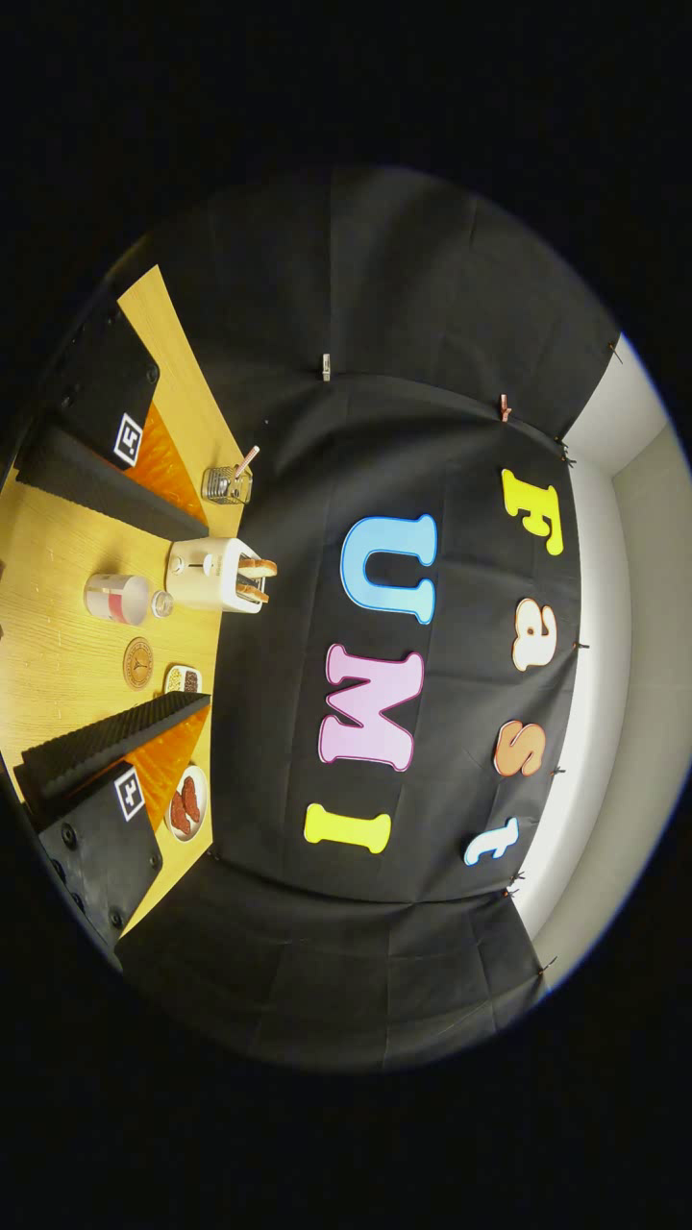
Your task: Take the bottle from table, then pour the juice into the cup, finally place the bottle on the coaster
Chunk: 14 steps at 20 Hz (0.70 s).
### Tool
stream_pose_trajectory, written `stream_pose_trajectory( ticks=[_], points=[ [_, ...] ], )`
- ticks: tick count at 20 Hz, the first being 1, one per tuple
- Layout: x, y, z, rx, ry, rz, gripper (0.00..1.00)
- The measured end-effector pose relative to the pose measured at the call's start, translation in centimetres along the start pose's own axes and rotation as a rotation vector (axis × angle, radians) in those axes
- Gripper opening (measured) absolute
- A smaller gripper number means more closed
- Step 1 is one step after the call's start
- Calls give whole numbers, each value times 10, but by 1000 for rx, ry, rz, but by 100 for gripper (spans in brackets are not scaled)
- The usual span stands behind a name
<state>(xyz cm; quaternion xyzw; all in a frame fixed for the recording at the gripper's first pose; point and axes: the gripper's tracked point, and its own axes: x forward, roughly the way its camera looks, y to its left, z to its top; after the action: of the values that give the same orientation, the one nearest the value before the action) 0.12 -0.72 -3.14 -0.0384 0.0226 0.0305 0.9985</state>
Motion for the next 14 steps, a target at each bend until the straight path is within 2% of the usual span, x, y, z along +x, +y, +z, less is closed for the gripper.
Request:
stream_pose_trajectory(
  ticks=[9, 14],
  points=[
    [4, -3, -16, -3, 30, -19, 97],
    [10, 1, -23, 6, 37, 1, 97]
  ],
)
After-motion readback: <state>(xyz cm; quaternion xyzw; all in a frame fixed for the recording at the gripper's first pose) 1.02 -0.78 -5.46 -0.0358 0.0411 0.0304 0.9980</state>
